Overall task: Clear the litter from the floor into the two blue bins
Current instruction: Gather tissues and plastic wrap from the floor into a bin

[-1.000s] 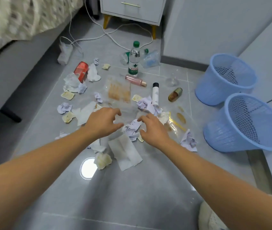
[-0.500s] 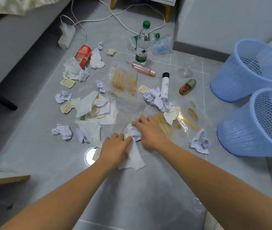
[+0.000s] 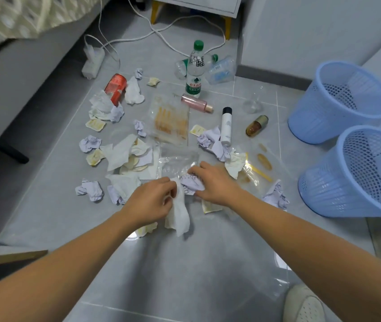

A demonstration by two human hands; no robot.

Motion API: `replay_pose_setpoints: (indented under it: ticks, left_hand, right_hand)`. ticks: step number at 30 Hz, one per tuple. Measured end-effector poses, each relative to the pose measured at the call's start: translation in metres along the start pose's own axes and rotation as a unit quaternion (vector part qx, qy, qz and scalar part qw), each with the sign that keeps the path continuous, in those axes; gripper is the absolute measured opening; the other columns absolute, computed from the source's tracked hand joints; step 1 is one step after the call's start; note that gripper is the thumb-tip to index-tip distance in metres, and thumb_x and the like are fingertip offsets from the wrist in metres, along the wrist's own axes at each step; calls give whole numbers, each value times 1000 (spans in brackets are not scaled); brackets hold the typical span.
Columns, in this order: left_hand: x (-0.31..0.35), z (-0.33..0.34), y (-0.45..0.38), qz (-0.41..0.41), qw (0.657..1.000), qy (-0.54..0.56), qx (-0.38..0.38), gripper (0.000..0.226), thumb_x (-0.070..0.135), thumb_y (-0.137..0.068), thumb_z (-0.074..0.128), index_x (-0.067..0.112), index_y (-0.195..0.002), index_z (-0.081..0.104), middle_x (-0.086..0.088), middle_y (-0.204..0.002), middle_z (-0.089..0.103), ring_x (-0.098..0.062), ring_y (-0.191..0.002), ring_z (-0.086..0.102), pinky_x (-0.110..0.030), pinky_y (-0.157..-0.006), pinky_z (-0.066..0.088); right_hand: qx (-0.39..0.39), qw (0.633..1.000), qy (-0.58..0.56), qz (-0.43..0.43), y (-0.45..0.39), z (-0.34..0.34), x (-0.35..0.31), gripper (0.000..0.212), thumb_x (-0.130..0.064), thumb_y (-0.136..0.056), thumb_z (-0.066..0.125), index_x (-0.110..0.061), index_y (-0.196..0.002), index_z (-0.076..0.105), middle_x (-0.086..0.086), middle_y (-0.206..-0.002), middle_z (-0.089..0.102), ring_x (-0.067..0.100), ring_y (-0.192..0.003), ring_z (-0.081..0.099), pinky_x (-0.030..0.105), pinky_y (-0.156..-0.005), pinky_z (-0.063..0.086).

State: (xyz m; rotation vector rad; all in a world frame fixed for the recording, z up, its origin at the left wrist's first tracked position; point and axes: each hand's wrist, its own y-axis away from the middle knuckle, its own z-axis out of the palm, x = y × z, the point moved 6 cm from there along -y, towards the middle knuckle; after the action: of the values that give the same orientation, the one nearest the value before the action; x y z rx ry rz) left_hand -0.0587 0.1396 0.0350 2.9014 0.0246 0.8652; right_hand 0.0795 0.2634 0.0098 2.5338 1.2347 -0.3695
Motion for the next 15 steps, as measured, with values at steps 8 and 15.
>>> replay_pose_setpoints:
  ticks: [8,15]
  left_hand:
    - [64,-89,-46,70,994,29,80,16,10,-81,58,25,-85,59,13,-81,54,-9,-74,53,-42,-64,50]
    - [213,-117,-158,213,968,25,132,12,12,-86,59,22,-91,61,9,-86,59,-17,-75,57,-41,-66,51]
  right_hand:
    - [126,983,-109,79,30,-108,22,55,-37,-76,78,-27,-124,55,-3,-106,55,23,-92,58,38,-75,47]
    - [270,936,-97,206,118,-251,127,53,-34,-74,80,-24,-120,58,-1,-111,63,21,-99,59,37,-84,49]
